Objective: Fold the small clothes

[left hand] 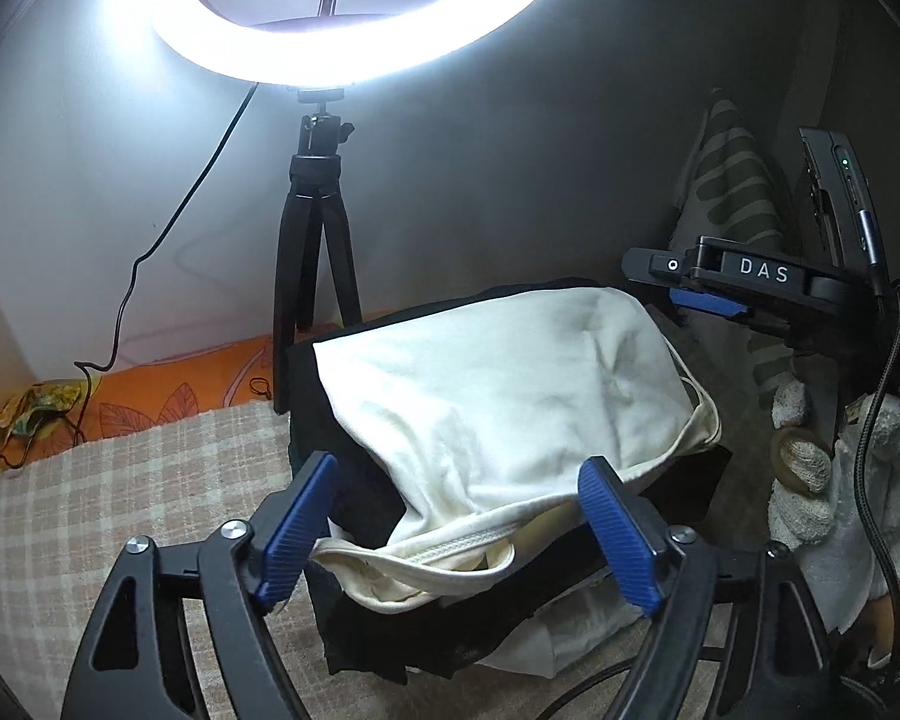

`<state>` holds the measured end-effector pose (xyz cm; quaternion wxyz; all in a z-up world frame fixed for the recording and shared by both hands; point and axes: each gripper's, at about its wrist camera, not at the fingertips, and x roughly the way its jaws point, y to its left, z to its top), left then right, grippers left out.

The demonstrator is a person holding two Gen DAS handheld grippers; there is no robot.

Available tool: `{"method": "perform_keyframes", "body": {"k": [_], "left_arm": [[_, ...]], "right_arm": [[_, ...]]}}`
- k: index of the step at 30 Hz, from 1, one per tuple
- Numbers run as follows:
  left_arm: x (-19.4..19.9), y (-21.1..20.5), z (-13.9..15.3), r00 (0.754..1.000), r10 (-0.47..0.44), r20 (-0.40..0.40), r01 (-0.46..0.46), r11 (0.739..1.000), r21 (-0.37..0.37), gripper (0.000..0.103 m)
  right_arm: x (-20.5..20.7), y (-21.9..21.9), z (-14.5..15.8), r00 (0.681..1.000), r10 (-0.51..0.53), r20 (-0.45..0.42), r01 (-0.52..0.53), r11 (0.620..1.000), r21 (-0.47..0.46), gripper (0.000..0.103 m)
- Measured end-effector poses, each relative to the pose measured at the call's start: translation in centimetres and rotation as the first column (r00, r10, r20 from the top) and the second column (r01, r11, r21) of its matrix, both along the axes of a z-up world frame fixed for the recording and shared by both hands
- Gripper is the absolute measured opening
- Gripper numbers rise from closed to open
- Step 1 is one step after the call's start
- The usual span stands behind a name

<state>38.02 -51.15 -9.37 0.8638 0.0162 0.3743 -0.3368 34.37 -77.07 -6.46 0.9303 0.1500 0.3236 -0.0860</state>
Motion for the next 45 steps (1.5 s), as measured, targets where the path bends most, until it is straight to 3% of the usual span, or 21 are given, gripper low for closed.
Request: {"method": "perform_keyframes", "body": {"k": [4,6,11,24,28,35,39,45], "left_arm": [[-0.8,0.4,0.4,1.000,0.004,-0.012,-0.004,1.000,0.007,0.091],[-1.4,0.7,0.7,1.000,0.007,-0.012,-0.007,1.000,0.010,0.092],[-3.1,2.0,2.0,1.000,0.009,-0.009,-0.009,1.000,0.001,0.092],[-10.0,7.9,8.0,0.997,0.029,0.071,-0.026,0.999,-0.044,0.096],[-12.6,10.6,9.4,0.993,0.041,0.111,-0.036,0.998,-0.046,0.099],[-17.1,15.6,10.5,0.989,0.061,0.138,-0.052,0.996,-0.066,0.102],[-19.8,18.1,10.3,0.985,0.066,0.157,-0.057,0.996,-0.062,0.102],[-23.4,21.1,8.8,0.983,0.073,0.171,-0.066,0.997,-0.046,0.102]], "right_arm": [[-1.1,0.2,1.2,1.000,-0.011,0.002,0.011,1.000,-0.016,0.066],[-1.9,0.6,1.9,1.000,-0.008,0.009,0.009,1.000,-0.019,0.074],[-3.9,1.9,3.8,1.000,-0.004,0.020,0.005,0.999,-0.051,0.074],[-11.3,6.8,9.5,0.996,-0.012,0.089,0.019,0.997,-0.080,0.074],[-14.0,9.7,10.8,0.995,-0.006,0.103,0.019,0.992,-0.126,0.074],[-19.3,15.6,11.4,0.992,0.021,0.121,-0.002,0.988,-0.157,0.074],[-22.2,18.7,10.4,0.991,0.026,0.131,-0.005,0.987,-0.160,0.093],[-25.9,22.2,8.7,0.989,-0.002,0.146,0.024,0.988,-0.150,0.094]]}}
